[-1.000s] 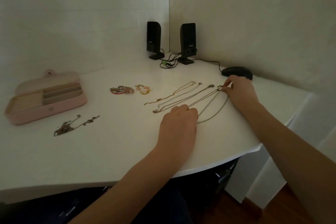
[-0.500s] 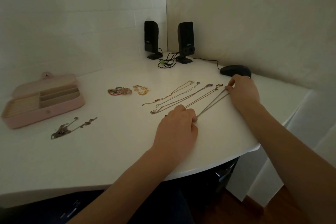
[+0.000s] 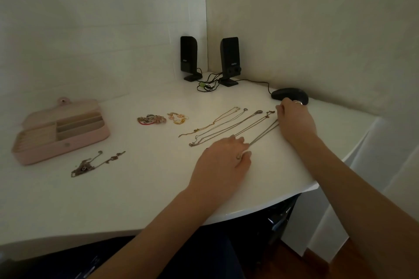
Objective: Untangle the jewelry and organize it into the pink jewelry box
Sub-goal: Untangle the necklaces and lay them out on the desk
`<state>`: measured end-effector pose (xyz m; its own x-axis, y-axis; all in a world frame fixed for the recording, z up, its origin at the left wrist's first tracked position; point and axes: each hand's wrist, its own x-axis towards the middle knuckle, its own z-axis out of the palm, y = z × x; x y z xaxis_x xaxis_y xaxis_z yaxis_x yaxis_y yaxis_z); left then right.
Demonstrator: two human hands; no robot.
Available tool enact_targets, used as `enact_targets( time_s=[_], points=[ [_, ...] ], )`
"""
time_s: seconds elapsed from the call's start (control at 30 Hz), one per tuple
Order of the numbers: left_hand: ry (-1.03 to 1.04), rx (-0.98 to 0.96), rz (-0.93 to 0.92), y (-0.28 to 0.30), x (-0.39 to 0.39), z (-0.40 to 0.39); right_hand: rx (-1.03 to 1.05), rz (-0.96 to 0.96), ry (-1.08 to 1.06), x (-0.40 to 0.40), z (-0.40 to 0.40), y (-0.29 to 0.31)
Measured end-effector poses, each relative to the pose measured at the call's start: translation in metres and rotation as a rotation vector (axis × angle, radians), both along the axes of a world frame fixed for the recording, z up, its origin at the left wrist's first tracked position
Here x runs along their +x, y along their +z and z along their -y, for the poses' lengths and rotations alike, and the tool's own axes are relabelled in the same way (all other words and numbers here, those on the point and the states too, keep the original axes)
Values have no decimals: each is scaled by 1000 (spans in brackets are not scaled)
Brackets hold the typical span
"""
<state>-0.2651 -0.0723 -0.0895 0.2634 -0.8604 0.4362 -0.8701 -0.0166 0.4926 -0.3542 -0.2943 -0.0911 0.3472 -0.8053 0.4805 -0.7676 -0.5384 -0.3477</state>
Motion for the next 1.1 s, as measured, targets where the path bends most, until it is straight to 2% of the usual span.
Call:
enact_targets(
  time_s=[0.1, 0.17, 0.3, 0.43, 0.53, 0.67, 0.8, 0.93, 1.1],
  points=[
    [35, -129, -106, 7, 21, -23, -77, 28, 95, 4, -20, 5],
    [114, -209, -93, 13, 50, -48, -96, 103, 196, 13, -43, 13],
    [393, -160, 2, 30, 120, -111, -90, 206, 516, 59, -118, 35],
    [608, -10, -119, 30, 175, -162, -72, 2, 926, 127, -183, 46],
    [506, 95, -80, 18, 186, -174, 38, -158, 1117, 176, -214, 38],
    [468, 11, -44, 13, 199, -171, 107, -240, 1196, 210, -231, 17],
    [538, -66, -26, 9, 200, -171, 167, -139, 1220, 216, -231, 5],
    [571, -192, -122, 15, 191, -173, 252, -21, 1210, 217, -235, 5],
    [437, -217, -323, 18, 183, -173, 443, 117, 1223, 215, -250, 11]
  ],
)
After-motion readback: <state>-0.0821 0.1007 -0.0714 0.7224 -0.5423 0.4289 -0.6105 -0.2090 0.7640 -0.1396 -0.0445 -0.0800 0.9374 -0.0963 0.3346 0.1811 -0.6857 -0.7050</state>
